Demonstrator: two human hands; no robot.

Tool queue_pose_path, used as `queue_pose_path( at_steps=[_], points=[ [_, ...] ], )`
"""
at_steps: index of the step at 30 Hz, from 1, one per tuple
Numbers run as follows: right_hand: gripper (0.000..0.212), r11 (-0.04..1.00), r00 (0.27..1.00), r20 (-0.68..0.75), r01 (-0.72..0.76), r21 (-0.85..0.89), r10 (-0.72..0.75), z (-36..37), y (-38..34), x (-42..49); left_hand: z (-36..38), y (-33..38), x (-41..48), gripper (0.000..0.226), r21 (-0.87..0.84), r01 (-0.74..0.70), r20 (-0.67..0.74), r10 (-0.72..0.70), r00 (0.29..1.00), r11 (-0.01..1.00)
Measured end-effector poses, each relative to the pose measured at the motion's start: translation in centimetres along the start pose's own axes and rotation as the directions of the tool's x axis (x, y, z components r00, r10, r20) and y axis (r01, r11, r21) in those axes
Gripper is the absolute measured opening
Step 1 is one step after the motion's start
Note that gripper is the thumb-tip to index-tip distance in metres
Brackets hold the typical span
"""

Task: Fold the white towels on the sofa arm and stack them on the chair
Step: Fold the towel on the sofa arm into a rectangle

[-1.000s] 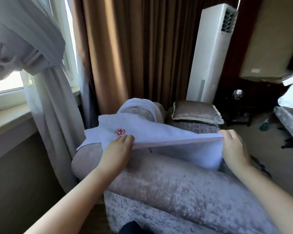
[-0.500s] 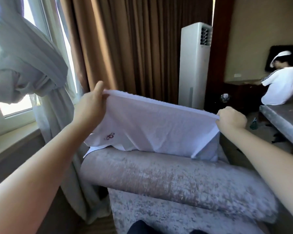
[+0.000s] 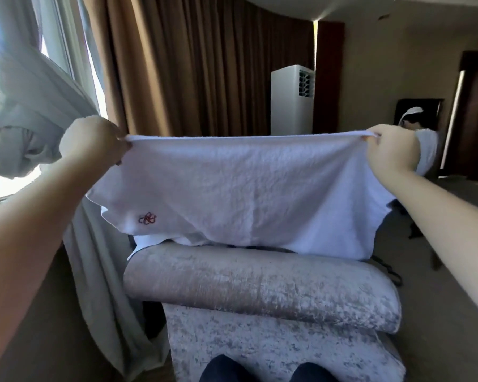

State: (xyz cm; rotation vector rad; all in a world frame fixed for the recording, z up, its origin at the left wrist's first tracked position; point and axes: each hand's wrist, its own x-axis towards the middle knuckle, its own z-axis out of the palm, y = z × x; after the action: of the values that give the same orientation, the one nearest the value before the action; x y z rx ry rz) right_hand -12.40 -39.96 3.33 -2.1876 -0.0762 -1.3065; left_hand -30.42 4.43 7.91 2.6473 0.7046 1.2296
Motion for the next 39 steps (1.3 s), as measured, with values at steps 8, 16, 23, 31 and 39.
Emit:
queue_pose_path(
  at_steps=[8,16,23,31,39],
  points=[
    [0.038,0.976,0.941,-0.337,0.112,0.187,-0.044,-8.1,-3.1,0.9,-3.2,0.7,0.2,0.022,-0.704,-0.02,-0.172,-0.143,0.975,0.71],
    [0.031,0.986,0.965,-0.257,0.096,0.137,-0.058,-6.3,-1.0,-0.2,-0.7,1.3,0.5,0.03,-0.435,-0.081,-0.323,-0.072,0.944,0.897],
    [0.026,0.997,0.999,0.042,-0.022,0.071,0.019,0.6,2.8,-4.9,6.4,0.2,-1.2,0.028,-0.353,0.044,-0.097,-0.083,0.992,0.935],
    [0.026,0.993,0.953,0.279,-0.11,-0.033,0.115,8.2,6.7,-6.7,16.2,-1.3,-1.7,0.031,-0.221,0.106,0.222,-0.056,0.973,0.97],
    [0.027,0.988,0.909,0.391,-0.109,-0.108,0.142,16.0,10.0,-7.7,26.0,-2.5,-0.2,0.057,-0.173,0.1,0.386,-0.025,0.922,0.98]
  ],
)
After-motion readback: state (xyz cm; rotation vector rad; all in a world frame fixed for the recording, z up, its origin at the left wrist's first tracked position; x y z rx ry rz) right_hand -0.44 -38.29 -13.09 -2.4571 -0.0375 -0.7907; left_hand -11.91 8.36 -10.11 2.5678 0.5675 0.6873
